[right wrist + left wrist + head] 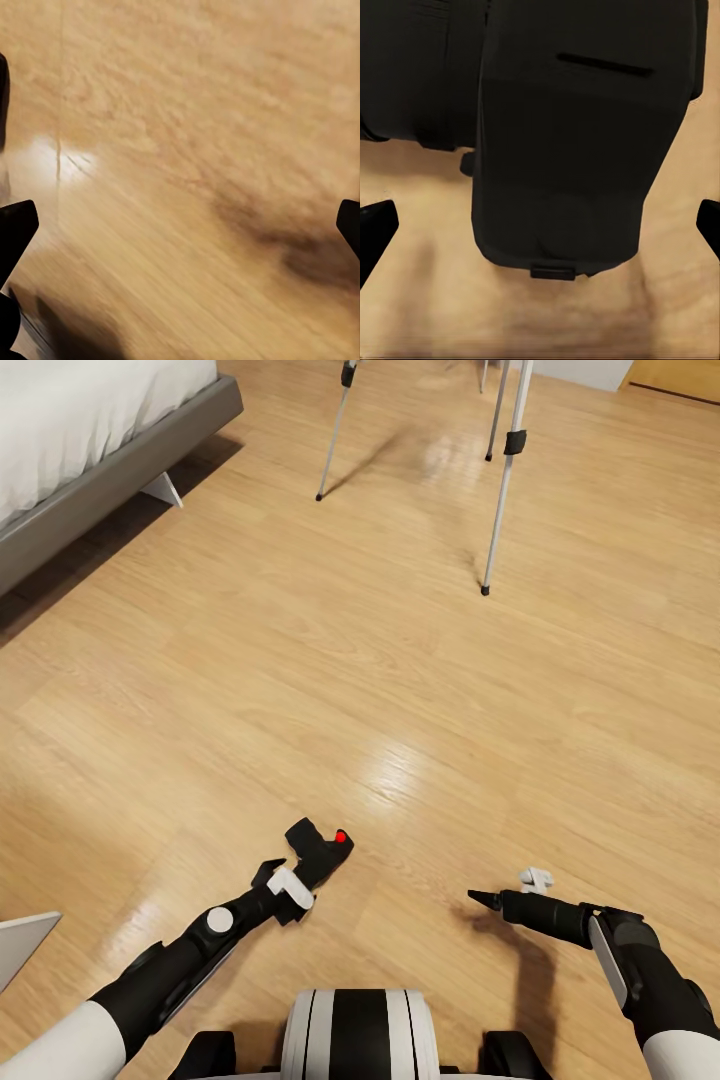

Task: Attach the digital camera to the camera tripod in the bedroom.

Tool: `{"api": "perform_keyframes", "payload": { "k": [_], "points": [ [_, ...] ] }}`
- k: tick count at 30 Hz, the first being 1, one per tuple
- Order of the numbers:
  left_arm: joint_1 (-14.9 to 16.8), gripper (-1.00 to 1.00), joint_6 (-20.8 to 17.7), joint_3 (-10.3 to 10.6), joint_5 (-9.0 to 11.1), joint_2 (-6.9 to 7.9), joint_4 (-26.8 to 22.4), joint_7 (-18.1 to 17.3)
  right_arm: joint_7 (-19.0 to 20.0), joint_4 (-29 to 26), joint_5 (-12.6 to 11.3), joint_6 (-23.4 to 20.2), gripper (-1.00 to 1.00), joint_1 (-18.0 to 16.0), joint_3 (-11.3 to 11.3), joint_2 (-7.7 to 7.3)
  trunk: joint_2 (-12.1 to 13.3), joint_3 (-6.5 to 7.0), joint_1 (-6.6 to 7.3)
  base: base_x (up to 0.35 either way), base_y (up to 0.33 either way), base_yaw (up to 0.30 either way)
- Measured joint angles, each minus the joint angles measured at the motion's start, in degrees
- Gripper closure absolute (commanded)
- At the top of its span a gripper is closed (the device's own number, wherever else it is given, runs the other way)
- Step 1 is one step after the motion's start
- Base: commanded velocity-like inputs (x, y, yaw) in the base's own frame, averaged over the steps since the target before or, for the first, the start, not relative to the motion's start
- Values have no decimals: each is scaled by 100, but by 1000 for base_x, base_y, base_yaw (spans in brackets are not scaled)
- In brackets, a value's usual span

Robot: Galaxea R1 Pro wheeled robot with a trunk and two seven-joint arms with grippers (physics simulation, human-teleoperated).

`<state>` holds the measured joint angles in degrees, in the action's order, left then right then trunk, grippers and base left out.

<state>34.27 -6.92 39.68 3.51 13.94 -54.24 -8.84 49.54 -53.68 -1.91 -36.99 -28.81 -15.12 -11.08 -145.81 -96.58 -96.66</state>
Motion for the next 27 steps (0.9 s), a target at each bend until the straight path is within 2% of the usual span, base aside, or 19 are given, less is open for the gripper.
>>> {"api": "perform_keyframes", "payload": {
  "k": [8,27],
  "points": [
    [-1,-100,5,0,-6,-24,156,0,0,0,0,0,-100,0,0,0,0,0,0,0,0,0],
    [-3,-100,42,0,-17,-20,188,5,0,0,2,1,-100,0,0,0,0,0,1,12,0,0]
  ]
}}
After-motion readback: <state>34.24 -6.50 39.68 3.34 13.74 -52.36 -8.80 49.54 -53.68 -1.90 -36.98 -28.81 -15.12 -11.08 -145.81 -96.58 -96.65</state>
